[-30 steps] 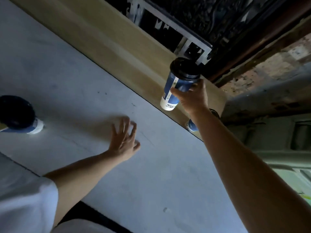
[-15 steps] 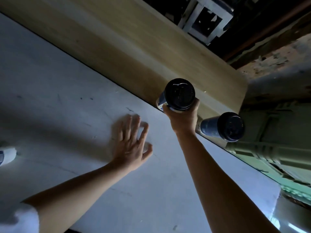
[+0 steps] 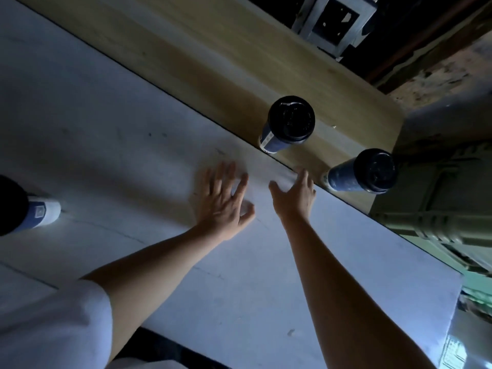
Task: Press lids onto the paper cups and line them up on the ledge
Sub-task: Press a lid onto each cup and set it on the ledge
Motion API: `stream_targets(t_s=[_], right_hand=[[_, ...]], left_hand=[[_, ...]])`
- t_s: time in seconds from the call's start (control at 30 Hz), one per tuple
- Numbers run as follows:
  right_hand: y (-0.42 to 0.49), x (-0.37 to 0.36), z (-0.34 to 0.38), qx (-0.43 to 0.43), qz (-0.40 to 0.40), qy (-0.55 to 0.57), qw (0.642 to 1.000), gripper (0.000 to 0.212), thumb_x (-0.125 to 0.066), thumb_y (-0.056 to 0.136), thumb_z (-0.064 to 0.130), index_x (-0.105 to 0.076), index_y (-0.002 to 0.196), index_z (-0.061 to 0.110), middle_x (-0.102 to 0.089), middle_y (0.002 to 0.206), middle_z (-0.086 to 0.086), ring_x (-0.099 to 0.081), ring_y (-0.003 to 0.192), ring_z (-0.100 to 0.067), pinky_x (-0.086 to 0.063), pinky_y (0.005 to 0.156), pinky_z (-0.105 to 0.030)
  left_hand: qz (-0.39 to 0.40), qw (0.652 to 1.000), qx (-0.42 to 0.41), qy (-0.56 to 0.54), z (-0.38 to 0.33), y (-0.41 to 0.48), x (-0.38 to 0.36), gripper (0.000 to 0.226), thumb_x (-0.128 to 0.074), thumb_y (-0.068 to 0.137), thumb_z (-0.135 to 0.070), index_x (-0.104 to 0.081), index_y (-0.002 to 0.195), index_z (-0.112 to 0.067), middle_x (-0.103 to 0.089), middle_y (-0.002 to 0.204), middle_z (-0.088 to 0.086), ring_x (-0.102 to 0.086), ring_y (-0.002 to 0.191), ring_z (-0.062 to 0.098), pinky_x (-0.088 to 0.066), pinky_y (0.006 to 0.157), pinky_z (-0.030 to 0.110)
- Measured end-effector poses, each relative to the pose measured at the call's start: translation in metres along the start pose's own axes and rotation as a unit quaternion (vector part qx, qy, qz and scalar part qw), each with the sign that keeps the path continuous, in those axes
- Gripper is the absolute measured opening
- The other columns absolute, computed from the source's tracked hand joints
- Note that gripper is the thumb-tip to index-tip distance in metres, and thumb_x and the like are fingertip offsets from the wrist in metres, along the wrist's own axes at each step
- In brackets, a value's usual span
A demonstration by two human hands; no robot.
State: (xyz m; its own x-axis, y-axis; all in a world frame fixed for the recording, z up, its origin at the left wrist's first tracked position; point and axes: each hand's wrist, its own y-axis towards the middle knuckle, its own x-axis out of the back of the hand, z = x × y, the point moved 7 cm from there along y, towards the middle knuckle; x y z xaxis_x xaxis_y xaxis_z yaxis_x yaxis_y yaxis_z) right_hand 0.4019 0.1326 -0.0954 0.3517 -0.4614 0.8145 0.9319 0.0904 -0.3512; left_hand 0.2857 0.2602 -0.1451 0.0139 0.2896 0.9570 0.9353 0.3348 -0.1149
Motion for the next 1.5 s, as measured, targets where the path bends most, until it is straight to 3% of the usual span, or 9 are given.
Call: stream_targets(t_s=[0.13,0.47,0.63,0.8,0.97,1.13,1.27,1.37,1.5], right_hand=[[-0.073,-0.019,-0.04,0.1,0.048,-0.168,0.98,0.061,-0.062,0.089,0.039,-0.042,0.146,0.032,-0.029,0.157,-0.001,-0.031,0.134,-0.033,-0.043,0.101,-0.048],[-0.265,-0.065,-0.099,0.137,0.146,-0.203,0.958,0.069,-0.062,0.089,0.032,-0.031,0.15,0.031,-0.011,0.164,-0.002,-0.016,0.145,-0.029,-0.039,0.108,-0.048],[-0.321,-0.081,-0.108,0.151,0.176,-0.227,0.946,0.071,-0.061,0.09,0.031,-0.025,0.151,0.029,-0.004,0.164,-0.003,-0.013,0.146,-0.031,-0.041,0.109,-0.047],[-0.318,-0.077,-0.098,0.125,0.19,-0.214,0.95,0.061,-0.06,0.091,0.028,-0.037,0.147,0.026,-0.015,0.16,-0.005,-0.023,0.14,-0.034,-0.045,0.102,-0.042],[-0.309,-0.088,-0.073,0.081,0.164,-0.213,0.96,0.065,-0.06,0.091,0.033,-0.031,0.15,0.032,-0.023,0.148,-0.006,-0.032,0.128,-0.031,-0.051,0.089,-0.038],[-0.306,-0.134,0.012,0.1,0.154,-0.227,0.956,0.066,-0.06,0.091,0.039,-0.031,0.149,0.03,-0.022,0.149,-0.007,-0.032,0.128,-0.032,-0.05,0.094,-0.041],[-0.302,-0.181,0.098,0.097,0.179,-0.203,0.958,0.057,-0.06,0.091,0.036,-0.042,0.144,0.026,-0.026,0.148,-0.007,-0.031,0.13,-0.032,-0.048,0.095,-0.043],[-0.303,-0.207,0.133,0.069,0.19,-0.185,0.962,0.055,-0.06,0.09,0.033,-0.044,0.142,0.024,-0.027,0.146,-0.007,-0.031,0.129,-0.033,-0.046,0.096,-0.045],[-0.308,-0.212,0.14,0.013,0.206,-0.177,0.962,0.059,-0.057,0.09,0.027,-0.04,0.146,0.019,-0.02,0.154,-0.008,-0.027,0.137,-0.035,-0.038,0.109,-0.042]], left_hand=[[0.001,0.999,-0.03,-0.027,0.002,-0.035,0.007,0.07,-0.05,0.088,-0.053,-0.044,0.147,-0.016,-0.033,0.157,0.025,-0.03,0.133,0.042,-0.029,0.116,0.058],[0.089,0.996,0.017,0.0,0.032,-0.251,0.005,0.067,-0.07,0.084,-0.04,-0.051,0.144,-0.019,-0.034,0.157,0.026,-0.04,0.141,0.045,-0.033,0.113,0.059],[0.125,0.99,0.059,0.005,0.064,-0.296,0.007,0.063,-0.054,0.093,-0.041,-0.035,0.152,-0.03,-0.016,0.165,0.017,-0.014,0.153,0.034,-0.02,0.119,0.047],[0.139,0.985,0.102,0.004,0.111,-0.31,0.021,0.063,-0.049,0.096,-0.044,-0.024,0.153,-0.034,-0.008,0.165,0.012,-0.01,0.152,0.034,-0.031,0.114,0.05],[0.15,0.982,0.111,0.013,0.169,-0.307,0.038,0.065,-0.048,0.097,-0.044,-0.02,0.155,-0.032,-0.009,0.165,0.013,-0.011,0.152,0.035,-0.033,0.113,0.052],[0.11,0.988,0.104,-0.01,0.245,-0.302,0.068,0.067,-0.073,0.076,-0.03,-0.055,0.141,-0.024,-0.048,0.147,0.021,-0.048,0.135,0.043,-0.052,0.093,0.053],[0.087,0.995,0.039,-0.003,0.302,-0.287,0.095,0.064,-0.075,0.064,-0.024,-0.068,0.127,-0.021,-0.058,0.139,0.022,-0.058,0.124,0.045,-0.054,0.087,0.058],[0.078,0.997,0.024,0.004,0.344,-0.272,0.115,0.065,-0.074,0.07,-0.02,-0.064,0.133,-0.022,-0.05,0.148,0.021,-0.051,0.133,0.043,-0.045,0.099,0.061],[0.125,0.99,0.07,0.01,0.392,-0.253,0.122,0.068,-0.056,0.088,-0.035,-0.034,0.152,-0.033,-0.018,0.165,0.005,-0.017,0.151,0.03,-0.02,0.117,0.05]])
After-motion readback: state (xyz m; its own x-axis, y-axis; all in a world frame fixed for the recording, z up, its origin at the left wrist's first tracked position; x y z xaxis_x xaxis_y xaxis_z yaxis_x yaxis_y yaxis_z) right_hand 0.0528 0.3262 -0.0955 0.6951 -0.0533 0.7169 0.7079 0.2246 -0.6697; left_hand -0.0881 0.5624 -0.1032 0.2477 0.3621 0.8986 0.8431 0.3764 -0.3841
